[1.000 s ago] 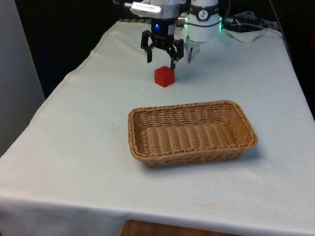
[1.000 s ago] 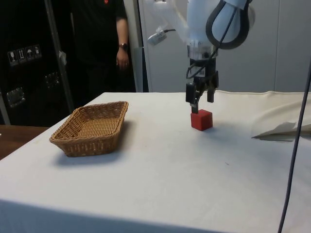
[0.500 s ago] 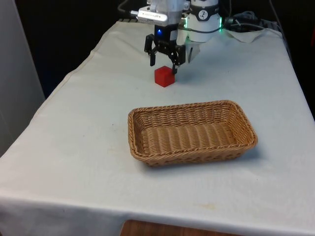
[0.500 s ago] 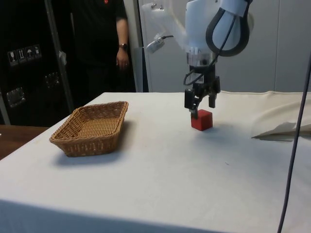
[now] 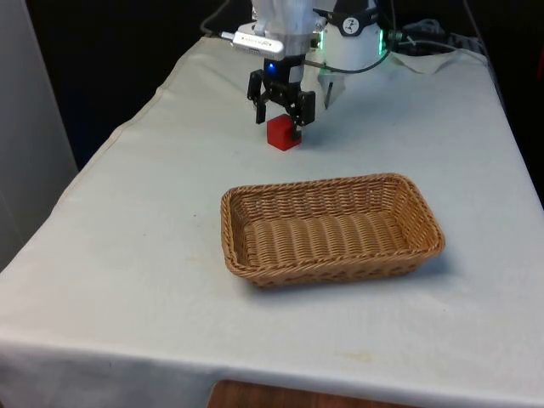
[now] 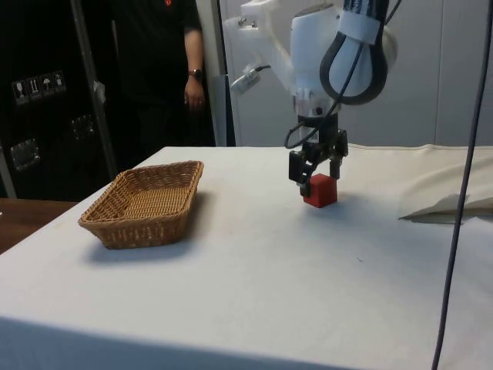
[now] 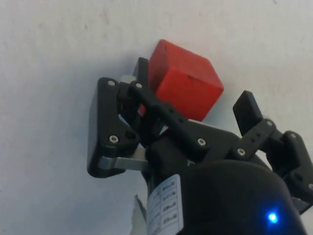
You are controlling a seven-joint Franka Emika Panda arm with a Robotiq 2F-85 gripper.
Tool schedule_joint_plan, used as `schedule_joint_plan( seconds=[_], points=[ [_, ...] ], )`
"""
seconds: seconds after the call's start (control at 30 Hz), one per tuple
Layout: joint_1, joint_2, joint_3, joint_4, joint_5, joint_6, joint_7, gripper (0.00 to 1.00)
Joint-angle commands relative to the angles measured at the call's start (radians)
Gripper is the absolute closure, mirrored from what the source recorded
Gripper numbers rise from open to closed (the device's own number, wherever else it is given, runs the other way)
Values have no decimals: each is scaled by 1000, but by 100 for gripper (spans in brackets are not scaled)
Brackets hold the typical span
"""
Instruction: Pick up the cube and place it into the basket.
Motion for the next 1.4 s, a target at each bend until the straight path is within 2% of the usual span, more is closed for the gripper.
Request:
schedule_joint_plan(
  seconds=[0.0,0.07,0.17,0.2,0.23,0.3,0.33,0.47,0.5,0.53,0.73,0.77,0.8,0.83,1.1,1.13,1.17,1.37],
  points=[
    [-10,-7,17,-5,19,7,-3,3],
    [-9,-1,19,-2,25,8,-1,20],
    [-9,4,19,1,30,8,0,54],
    [0,11,3,7,14,0,5,65],
    [-9,5,19,1,30,8,3,74],
    [-9,5,19,1,30,9,5,94],
    [-9,6,19,2,30,9,5,99],
    [-9,6,19,2,30,9,7,98],
    [0,11,3,7,14,0,11,98],
    [-9,6,20,2,30,9,8,98],
    [4,-19,-2,24,12,-32,16,98],
    [4,-25,-4,30,10,-41,17,98],
    [0,-12,3,26,14,-20,13,98],
    [5,-30,-5,34,8,-51,18,98],
    [4,-94,-3,90,-2,-156,23,98],
    [0,-104,2,90,10,-162,12,98],
    [4,-104,-1,104,0,-178,23,98],
    [5,-119,7,154,11,-229,17,98]
  ],
)
